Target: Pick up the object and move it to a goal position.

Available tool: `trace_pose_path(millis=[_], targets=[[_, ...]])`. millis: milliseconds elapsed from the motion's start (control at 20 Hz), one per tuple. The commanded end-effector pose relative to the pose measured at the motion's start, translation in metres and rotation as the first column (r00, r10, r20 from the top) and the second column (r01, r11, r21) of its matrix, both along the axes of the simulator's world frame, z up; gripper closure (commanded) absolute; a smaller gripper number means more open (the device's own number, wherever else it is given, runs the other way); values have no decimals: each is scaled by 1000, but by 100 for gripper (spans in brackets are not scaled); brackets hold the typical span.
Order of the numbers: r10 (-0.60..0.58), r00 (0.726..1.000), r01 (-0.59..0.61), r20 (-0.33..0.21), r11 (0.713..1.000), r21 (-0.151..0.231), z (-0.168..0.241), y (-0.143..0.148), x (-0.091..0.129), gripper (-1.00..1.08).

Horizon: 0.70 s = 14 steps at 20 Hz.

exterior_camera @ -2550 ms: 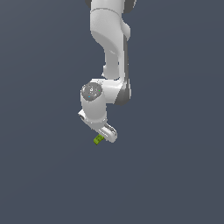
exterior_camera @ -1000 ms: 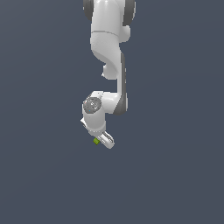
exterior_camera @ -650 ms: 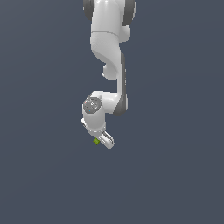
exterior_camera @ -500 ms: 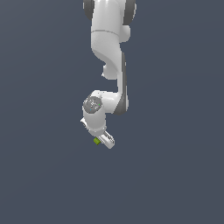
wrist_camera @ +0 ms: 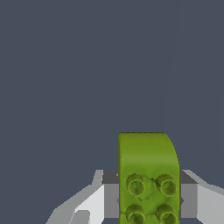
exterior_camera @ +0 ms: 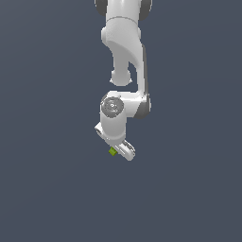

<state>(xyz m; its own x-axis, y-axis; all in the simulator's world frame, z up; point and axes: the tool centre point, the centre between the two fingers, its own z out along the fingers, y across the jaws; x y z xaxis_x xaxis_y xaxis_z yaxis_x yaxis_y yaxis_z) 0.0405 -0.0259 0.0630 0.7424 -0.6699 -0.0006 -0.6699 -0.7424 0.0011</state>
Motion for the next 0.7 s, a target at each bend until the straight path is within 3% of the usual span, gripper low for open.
trace_pose_path(millis=[0, 350, 650], targets=[[1, 1000, -1, 1, 1000, 0, 20, 18, 7, 108], [0, 1000, 0, 1, 1000, -1, 71, 66, 28, 108], [0, 1000, 0, 1, 1000, -1, 95, 88, 39, 108]])
